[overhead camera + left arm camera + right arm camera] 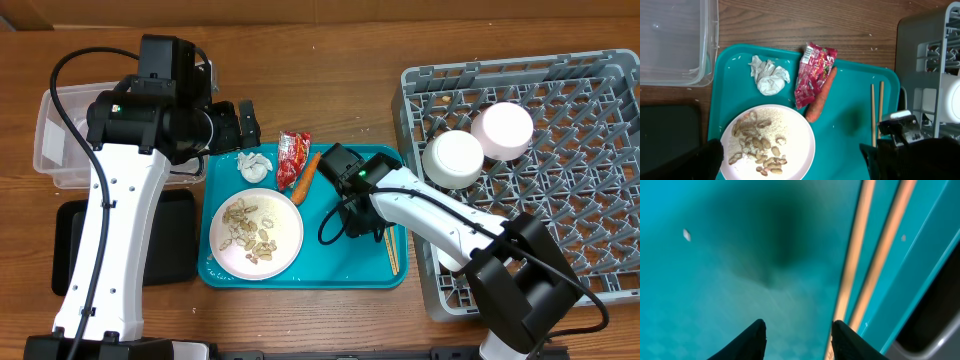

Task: Sort waste into correct bins and load items into the dishwasher
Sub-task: 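Grasp one wooden chopstick on the tray with the right gripper, then carry the chopstick into the dish rack and release it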

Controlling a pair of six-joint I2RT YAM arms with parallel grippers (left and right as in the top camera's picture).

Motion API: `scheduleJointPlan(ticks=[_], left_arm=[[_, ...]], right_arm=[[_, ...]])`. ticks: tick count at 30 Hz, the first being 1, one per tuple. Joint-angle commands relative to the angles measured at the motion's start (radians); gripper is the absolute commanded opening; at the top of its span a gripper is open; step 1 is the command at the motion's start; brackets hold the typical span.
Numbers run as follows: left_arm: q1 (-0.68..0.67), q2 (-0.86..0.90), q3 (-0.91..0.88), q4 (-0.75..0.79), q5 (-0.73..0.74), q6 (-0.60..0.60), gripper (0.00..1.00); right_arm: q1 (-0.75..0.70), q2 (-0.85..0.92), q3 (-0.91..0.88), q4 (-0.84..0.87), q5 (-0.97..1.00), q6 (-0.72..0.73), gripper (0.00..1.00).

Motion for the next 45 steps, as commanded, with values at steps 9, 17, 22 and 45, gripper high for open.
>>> scheduleJointPlan(ticks=[9,17,22,45], left_arm=[[0.002,-0.007,0.013,0.0,-0.003,-0.006,1.0],[0.002,-0.006,0.013,0.0,-0.003,-0.006,1.0],[0.002,-0.006,0.013,0.0,-0.003,-0.006,1.0],[0.002,-0.006,0.013,0.0,-0.003,-0.006,1.0]], right_arm=[[-0.005,0.0,-0.128,0.089,0.056,0.001,0.45],[-0.005,0.0,-0.133,0.138,-0.117,-0.067,0.38],[-0.005,-0.001,-0.129,0.121,-0.085,-0.027,0.09],[-0.373,-0.301,0.205,-0.113,0.021,-0.124,0.04]])
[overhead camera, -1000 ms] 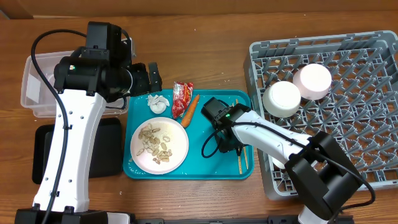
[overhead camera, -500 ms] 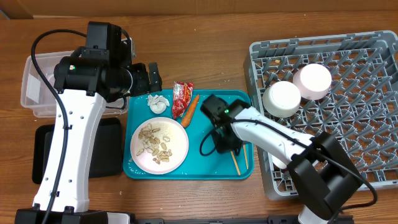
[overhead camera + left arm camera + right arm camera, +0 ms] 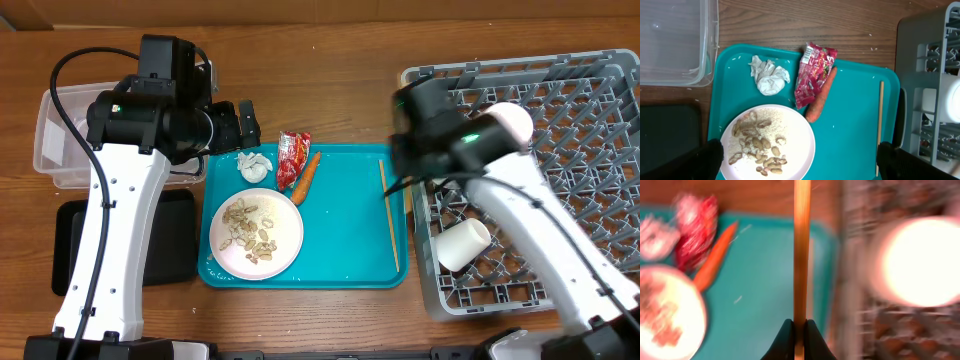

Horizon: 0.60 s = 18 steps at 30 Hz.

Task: Sort waste into correct bins and load items into the dishwasher
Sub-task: 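Carry the chopstick into the dish rack and release it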

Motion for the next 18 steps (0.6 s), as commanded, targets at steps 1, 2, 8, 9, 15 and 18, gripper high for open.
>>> scheduleJointPlan(ticks=[1,2,8,9,15,18], left_arm=[[0.002,-0.007,0.013,0.0,-0.003,-0.006,1.0],[0.002,-0.006,0.013,0.0,-0.003,-0.006,1.0],[0.002,-0.006,0.013,0.0,-0.003,-0.006,1.0],[0.002,-0.007,0.013,0.0,-0.003,-0.006,1.0],[0.002,-0.007,0.013,0.0,-0.003,-0.006,1.0],[0.002,-0.006,0.013,0.0,-0.003,-0.006,1.0]], right_arm=[[-0.11,0.008,0.003,0.021,0.027,-0.093,0.04],[-0.136,0.014,-0.006,0.034,0.014,-0.113,0.04],[-0.177,0.052,-0.068,0.058,0.005,-0.16,0.04],[-0.177,0.056,-0.073,0.064,0.005,-0.163,0.05],[-0.156,0.07,-0.075,0.08,-0.003,-0.19,0.11],[-0.142,0.071,-0.075,0.083,-0.003,-0.189,0.17]])
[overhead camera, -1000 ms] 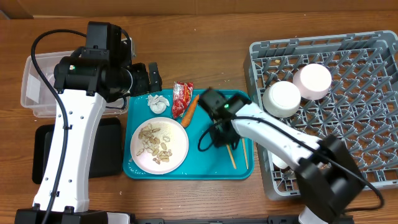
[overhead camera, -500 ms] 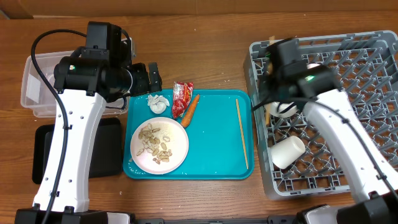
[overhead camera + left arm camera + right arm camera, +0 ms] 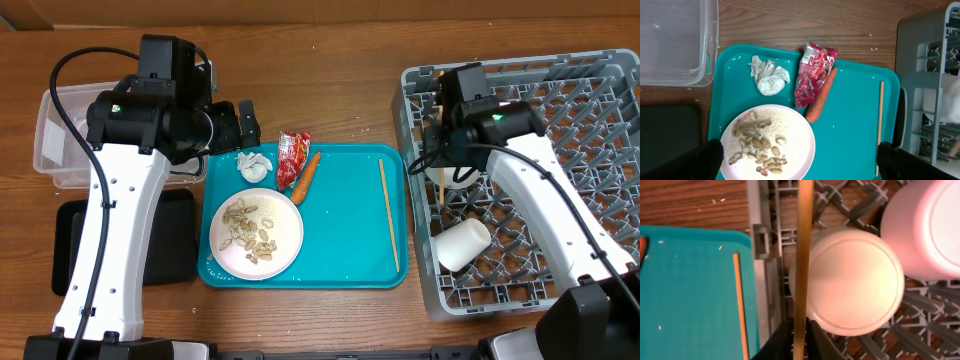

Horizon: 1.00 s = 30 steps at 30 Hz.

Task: Sort waste into correct bins and load items into the dishwasher
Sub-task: 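Carry the chopstick into the dish rack and release it, then return the right gripper to the tray and grasp the remaining chopstick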

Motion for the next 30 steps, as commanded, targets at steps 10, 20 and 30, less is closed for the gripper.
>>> scheduleJointPlan(ticks=[10,20,30], left_arm=[[0.002,-0.007,0.013,0.0,-0.003,-0.006,1.0],[0.002,-0.007,0.013,0.0,-0.003,-0.006,1.0],[0.002,-0.006,0.013,0.0,-0.003,-0.006,1.0]], right_arm=[[0.058,-0.03,0.0,-0.026,-0.207,-0.015,0.37],[0.283,-0.015,-0.173,0.06,0.006,0.193,0.42],[0.27,0.034,-0.376,0.298,0.016,0.174,0.47]])
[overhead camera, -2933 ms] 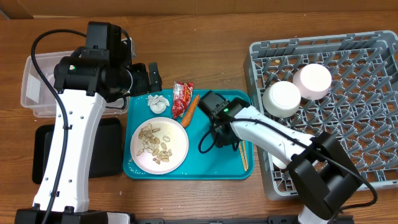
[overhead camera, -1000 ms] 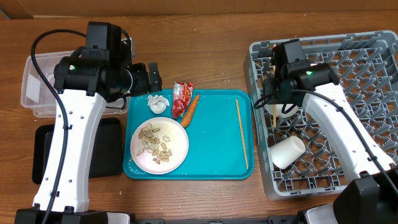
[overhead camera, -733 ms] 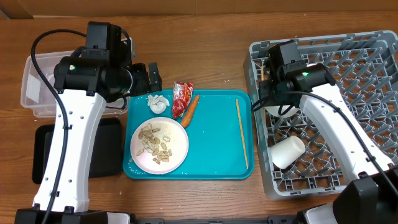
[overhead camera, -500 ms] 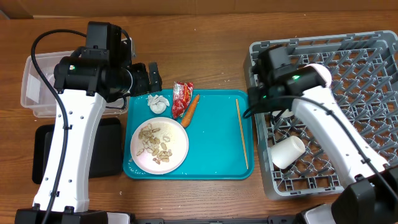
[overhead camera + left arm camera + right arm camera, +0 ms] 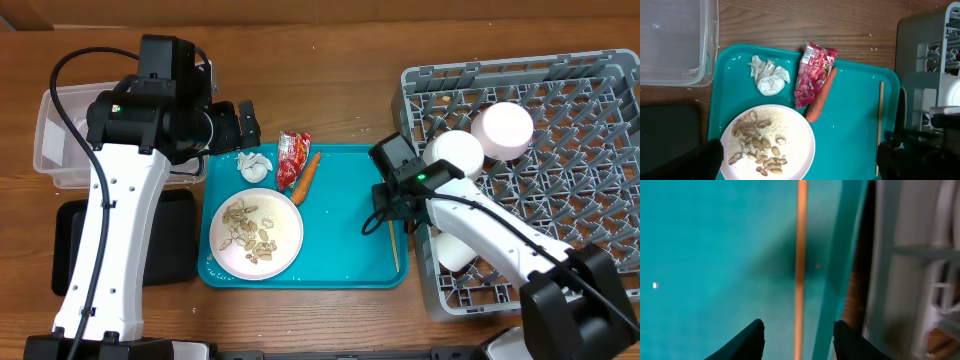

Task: Sort waste into correct bins and load items into the dishwasher
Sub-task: 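Return the right gripper to the tray and grasp the remaining chopstick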

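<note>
A single wooden chopstick [image 5: 801, 240] lies along the right edge of the teal tray [image 5: 345, 255]. My right gripper [image 5: 797, 340] is open low over it, one finger on each side; from overhead the gripper [image 5: 382, 220] covers the stick's upper part. The tray also holds a white plate of peanuts [image 5: 256, 233], a crumpled tissue [image 5: 253, 165], a red wrapper [image 5: 293, 158] and a carrot [image 5: 306, 173]. My left gripper [image 5: 800, 160] hangs open high above the plate, holding nothing.
The grey dish rack [image 5: 590, 230] at the right holds a white cup [image 5: 455, 155], a pink cup [image 5: 502, 128] and a lying white cup [image 5: 455, 250]. A clear plastic bin [image 5: 55, 150] and a black bin [image 5: 170, 250] stand left of the tray.
My right gripper was shut on a chopstick over the rack beside the white cup. It is now open, down at the tray's right edge, straddling the other chopstick. The left arm has not moved.
First my right gripper was open, low over two chopsticks on the tray. Then it was shut on one, raised near the rack, with one stick left on the tray. It then held it over the rack. Now it is open over the last stick.
</note>
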Controlling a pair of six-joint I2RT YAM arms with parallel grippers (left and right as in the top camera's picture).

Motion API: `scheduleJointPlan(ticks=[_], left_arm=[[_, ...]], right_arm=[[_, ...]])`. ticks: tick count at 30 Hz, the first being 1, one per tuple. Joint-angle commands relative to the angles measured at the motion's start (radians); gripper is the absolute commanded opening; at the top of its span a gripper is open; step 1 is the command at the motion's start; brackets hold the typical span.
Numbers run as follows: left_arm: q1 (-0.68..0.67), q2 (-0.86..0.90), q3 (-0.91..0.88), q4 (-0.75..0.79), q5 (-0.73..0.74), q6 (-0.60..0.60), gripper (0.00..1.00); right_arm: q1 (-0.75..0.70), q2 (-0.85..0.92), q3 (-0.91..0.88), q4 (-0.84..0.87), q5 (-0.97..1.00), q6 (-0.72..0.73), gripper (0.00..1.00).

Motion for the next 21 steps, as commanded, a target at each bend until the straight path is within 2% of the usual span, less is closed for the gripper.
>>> scheduleJointPlan(ticks=[1,5,11,13,18,21], left_arm=[[0.002,-0.007,0.013,0.001,-0.003,-0.006,1.0],[0.002,-0.006,0.013,0.001,-0.003,-0.006,1.0],[0.002,-0.006,0.013,0.001,-0.003,-0.006,1.0],[0.002,-0.006,0.013,0.001,-0.003,-0.006,1.0],[0.002,-0.006,0.013,0.001,-0.003,-0.006,1.0],[0.002,-0.006,0.013,0.001,-0.003,-0.006,1.0]], right_arm=[[0.002,0.012,-0.024,0.013,0.017,-0.022,0.44],[0.005,0.04,-0.053,0.04,-0.006,-0.024,0.38],[0.005,0.096,-0.058,0.061,-0.066,-0.049,0.37],[0.009,0.096,-0.058,0.062,-0.084,-0.058,0.31],[0.047,0.095,-0.056,0.042,-0.078,-0.058,0.32],[0.075,0.094,-0.035,-0.004,-0.008,-0.035,0.32]])
